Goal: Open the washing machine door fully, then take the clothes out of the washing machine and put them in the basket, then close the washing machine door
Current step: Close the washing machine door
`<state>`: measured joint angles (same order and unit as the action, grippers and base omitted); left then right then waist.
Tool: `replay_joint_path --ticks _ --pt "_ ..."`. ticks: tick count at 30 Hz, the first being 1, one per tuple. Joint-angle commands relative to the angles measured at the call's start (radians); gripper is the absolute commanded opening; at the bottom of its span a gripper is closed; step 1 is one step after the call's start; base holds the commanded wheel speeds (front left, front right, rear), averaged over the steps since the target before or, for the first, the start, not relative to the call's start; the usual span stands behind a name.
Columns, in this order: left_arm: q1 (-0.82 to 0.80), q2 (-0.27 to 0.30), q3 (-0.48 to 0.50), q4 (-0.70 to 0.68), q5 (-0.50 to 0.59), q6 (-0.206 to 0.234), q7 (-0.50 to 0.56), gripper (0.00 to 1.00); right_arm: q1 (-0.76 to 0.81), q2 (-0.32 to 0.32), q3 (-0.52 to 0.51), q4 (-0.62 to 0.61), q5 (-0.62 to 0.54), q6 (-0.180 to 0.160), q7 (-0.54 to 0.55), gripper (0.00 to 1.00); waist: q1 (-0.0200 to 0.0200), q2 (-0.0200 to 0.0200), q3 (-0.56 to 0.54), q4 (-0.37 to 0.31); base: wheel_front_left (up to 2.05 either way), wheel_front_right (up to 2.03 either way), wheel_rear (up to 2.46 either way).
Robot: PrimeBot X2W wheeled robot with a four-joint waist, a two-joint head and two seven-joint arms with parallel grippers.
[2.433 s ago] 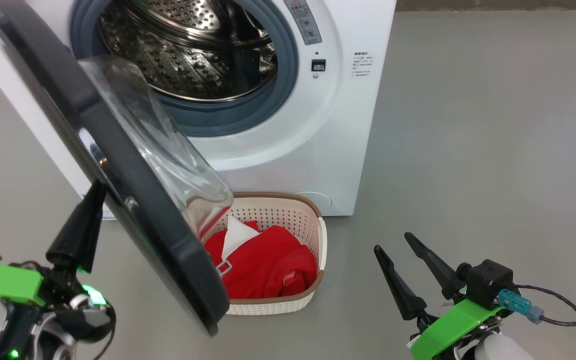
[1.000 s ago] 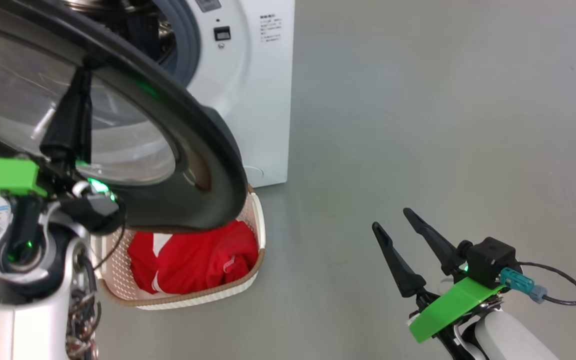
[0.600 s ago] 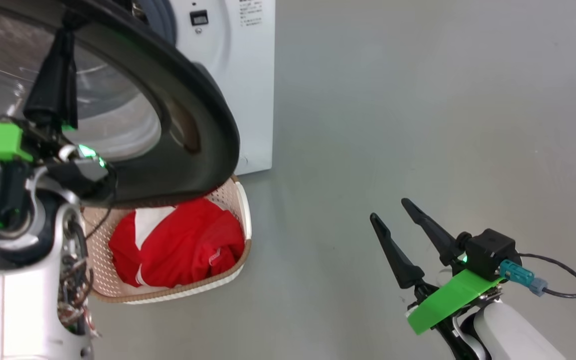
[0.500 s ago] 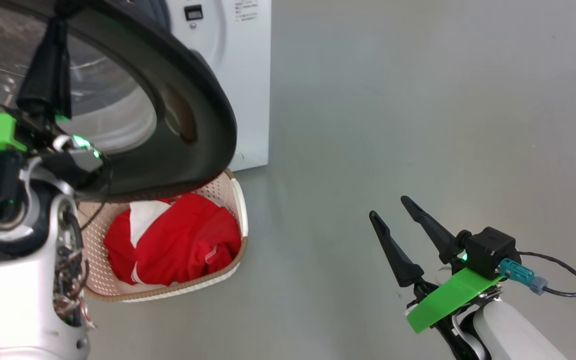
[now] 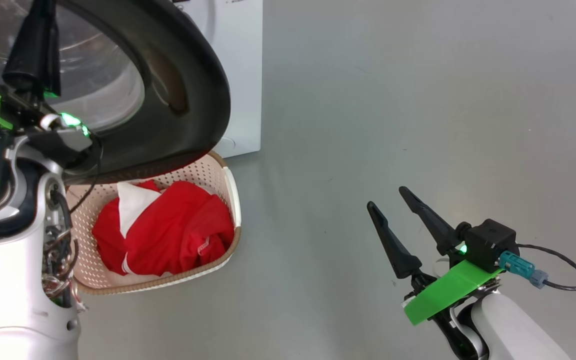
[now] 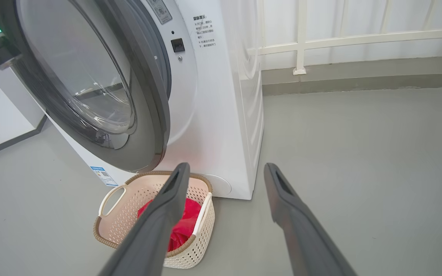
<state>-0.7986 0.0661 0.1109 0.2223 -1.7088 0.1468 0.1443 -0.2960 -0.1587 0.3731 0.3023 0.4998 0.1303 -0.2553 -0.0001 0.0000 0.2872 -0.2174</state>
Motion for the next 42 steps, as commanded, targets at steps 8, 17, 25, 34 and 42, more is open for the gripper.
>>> replay_joint_path --ticks 8,17,25,34,42 --pt "0.033 0.035 0.009 -0.034 0.012 -0.027 0.013 1.0 -0.012 0.0 0.007 -0.01 -0.003 0.0 -0.006 1.0 0.0001 0.0 -0.033 0.032 0.0 0.0 0.0" --pt "0.161 0.061 0.003 -0.136 0.074 -0.067 -0.004 1.0 0.003 0.006 -0.027 -0.002 0.008 0.0 -0.006 1.0 0.0001 0.0 -0.088 0.067 0.0 0.0 0.0" --pt "0.342 0.126 -0.058 -0.203 0.295 -0.144 -0.099 1.0 0.038 0.007 -0.053 0.005 -0.011 0.0 -0.006 1.0 0.0001 0.0 -0.159 0.09 0.0 0.0 0.0" --pt "0.514 0.17 -0.096 -0.237 0.558 -0.153 -0.266 1.0 0.071 0.005 -0.073 0.009 -0.027 0.0 -0.006 1.0 0.0001 0.0 -0.225 0.104 0.0 0.0 0.0" --pt "0.66 0.238 -0.157 -0.281 0.821 -0.14 -0.367 1.0 0.105 0.011 -0.104 -0.012 -0.055 0.0 -0.006 1.0 0.0001 0.0 -0.272 0.109 0.0 0.0 0.0"
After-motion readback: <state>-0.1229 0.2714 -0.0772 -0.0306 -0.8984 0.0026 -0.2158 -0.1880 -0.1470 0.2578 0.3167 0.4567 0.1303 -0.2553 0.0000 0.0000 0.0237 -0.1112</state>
